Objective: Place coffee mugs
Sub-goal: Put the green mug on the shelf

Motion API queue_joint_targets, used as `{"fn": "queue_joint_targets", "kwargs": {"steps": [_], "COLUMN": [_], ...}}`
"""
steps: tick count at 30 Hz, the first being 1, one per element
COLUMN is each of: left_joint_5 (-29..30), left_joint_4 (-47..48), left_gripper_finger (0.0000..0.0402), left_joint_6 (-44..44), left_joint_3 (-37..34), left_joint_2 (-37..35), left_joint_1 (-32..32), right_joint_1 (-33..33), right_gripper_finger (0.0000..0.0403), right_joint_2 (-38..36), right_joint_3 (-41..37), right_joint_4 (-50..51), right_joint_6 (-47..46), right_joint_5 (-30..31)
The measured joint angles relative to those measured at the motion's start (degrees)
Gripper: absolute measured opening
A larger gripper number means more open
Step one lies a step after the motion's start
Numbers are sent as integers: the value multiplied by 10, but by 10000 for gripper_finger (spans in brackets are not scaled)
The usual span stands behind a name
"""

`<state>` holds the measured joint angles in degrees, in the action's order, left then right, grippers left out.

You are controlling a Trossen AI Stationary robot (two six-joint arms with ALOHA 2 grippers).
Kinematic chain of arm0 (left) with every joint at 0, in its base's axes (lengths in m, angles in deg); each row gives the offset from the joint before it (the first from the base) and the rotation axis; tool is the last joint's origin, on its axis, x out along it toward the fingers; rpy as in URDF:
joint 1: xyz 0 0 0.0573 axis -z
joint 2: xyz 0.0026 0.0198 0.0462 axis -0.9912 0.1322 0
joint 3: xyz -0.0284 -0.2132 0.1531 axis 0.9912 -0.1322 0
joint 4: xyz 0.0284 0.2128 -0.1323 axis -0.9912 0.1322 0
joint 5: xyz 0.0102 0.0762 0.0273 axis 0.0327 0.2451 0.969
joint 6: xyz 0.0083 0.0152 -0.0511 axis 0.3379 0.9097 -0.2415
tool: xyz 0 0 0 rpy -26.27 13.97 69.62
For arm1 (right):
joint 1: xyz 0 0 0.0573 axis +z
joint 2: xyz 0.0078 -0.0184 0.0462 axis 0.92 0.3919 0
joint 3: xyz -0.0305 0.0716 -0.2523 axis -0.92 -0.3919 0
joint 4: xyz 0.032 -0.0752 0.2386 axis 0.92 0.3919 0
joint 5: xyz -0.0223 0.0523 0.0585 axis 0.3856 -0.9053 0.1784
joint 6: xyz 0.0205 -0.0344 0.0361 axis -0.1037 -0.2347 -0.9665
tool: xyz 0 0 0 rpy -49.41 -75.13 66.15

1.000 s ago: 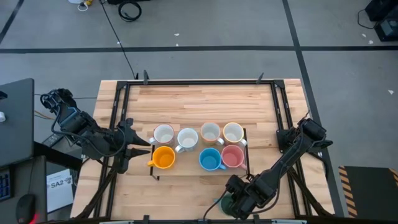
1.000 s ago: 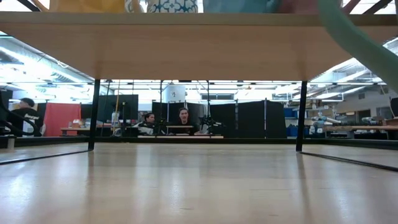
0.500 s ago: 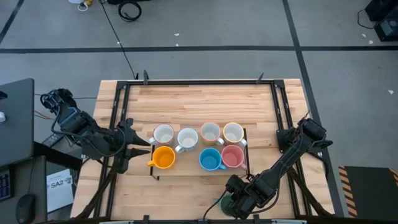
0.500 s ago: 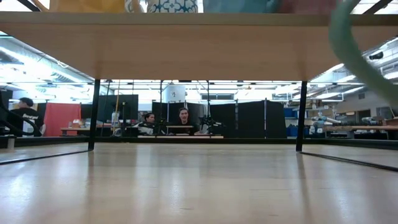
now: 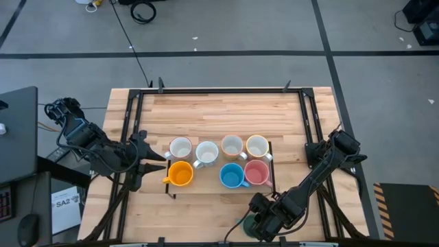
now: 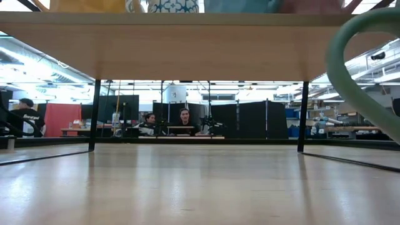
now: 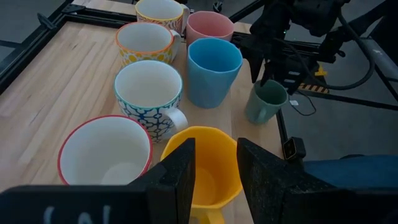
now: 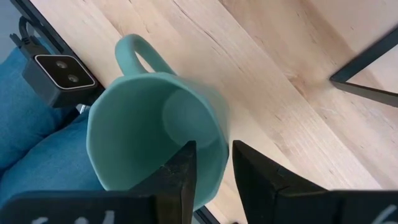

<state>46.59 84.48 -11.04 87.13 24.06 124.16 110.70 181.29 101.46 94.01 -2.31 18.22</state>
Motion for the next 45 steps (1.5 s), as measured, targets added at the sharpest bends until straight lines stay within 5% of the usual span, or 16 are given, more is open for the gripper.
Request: {"fn": "queue_joint_targets", "kwargs": {"steps": [23, 36, 45], "left_joint_5": [0, -34, -34], "left_joint_4": [-7, -231, -257], "left_gripper_finger": [123, 123, 123], "left_joint_6": [3, 137, 143], "left_joint_3": [0, 0, 0], "left_joint_2": [0, 48, 121], "left_joint_1": [0, 51, 83], "right_joint_1": [16, 69, 109], "right_gripper_finger": [108, 108, 108], "right_joint_2": [-36, -96, -95], "right_joint_3": [0, 0, 0], "right_joint_4": [2, 0, -13], "right_joint_6": [2, 10, -19], "right_joint_5": [26, 74, 157]}}
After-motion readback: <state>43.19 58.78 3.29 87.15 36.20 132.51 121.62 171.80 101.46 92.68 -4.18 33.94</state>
